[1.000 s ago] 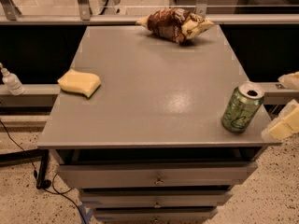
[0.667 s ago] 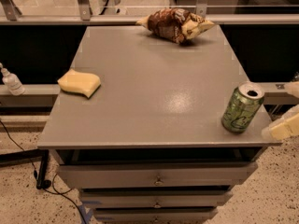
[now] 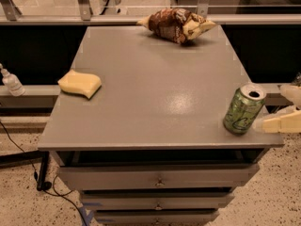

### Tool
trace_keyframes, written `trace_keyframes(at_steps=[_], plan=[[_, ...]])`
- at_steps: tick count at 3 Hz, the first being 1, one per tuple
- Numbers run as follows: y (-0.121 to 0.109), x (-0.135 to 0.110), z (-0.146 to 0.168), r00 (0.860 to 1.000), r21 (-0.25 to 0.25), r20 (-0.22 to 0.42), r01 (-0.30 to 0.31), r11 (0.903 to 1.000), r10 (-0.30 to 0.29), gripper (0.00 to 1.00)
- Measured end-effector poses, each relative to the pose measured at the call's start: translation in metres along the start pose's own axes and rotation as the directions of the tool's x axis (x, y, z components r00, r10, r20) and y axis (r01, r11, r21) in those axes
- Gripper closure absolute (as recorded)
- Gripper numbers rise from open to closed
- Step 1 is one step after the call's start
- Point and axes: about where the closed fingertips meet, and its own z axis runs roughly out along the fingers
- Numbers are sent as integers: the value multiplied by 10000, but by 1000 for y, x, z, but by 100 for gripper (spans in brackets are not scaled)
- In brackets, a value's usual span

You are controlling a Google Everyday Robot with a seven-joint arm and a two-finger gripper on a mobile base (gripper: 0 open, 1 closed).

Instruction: Move green can near brown chip bag

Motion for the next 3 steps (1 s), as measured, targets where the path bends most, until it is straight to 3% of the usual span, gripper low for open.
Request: trace_keyframes(at_steps=[1, 2, 3], plan=[[8, -13, 10, 9912, -77, 1319, -64, 9999, 73, 0], [26, -25, 20, 9722, -261, 2338, 202, 9995, -136, 0], [42, -28, 33, 9580, -433, 2848, 478, 9979, -335, 18]])
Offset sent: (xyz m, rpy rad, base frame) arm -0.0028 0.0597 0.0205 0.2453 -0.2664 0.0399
